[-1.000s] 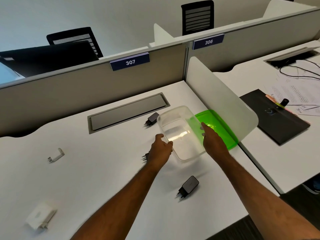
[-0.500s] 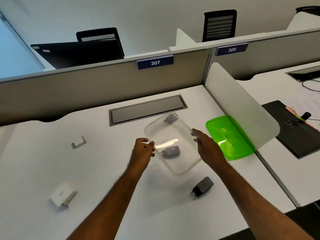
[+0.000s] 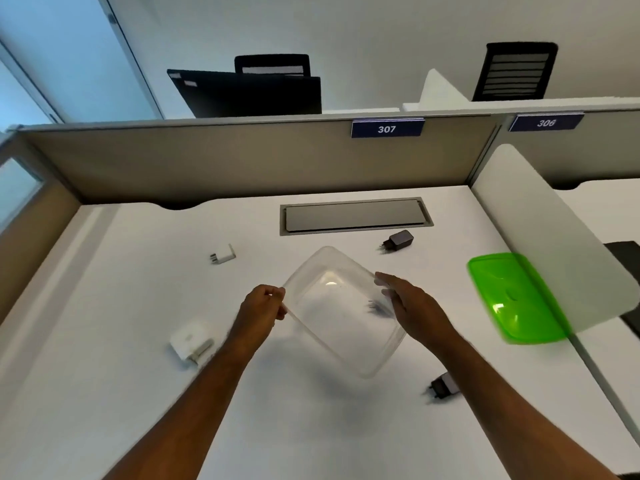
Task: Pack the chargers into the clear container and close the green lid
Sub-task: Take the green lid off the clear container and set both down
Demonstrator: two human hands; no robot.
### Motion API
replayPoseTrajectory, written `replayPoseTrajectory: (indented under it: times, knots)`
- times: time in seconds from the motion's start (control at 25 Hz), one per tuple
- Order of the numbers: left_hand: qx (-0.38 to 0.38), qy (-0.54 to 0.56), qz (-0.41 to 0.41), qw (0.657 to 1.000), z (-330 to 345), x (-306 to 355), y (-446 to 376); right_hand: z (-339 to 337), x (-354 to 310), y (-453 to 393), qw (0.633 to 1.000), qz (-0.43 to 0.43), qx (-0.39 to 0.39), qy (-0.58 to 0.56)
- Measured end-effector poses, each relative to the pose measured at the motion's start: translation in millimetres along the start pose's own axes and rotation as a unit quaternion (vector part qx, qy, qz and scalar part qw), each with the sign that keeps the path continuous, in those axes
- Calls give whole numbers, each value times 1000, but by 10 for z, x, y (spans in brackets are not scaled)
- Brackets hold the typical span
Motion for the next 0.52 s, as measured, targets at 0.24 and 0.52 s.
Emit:
replayPoseTrajectory:
  times: [0.24,0.52]
  knots:
    - [-24,-86,29,996,-425,-367,242,473,-324,-10,998,-47,-51,9]
    - [35,-52,-26,998,-686,-989,581,900,-375,-59,995,-2,-33,-91]
Point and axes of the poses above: each hand's wrist, its own y-axis away from the middle knuckle, its own z-axis out of the palm, x = y × z, the point moved 9 cm from there along -y, towards the middle knuckle, and after that the axes turned 5 degrees about -y, right-handed, at the moved point
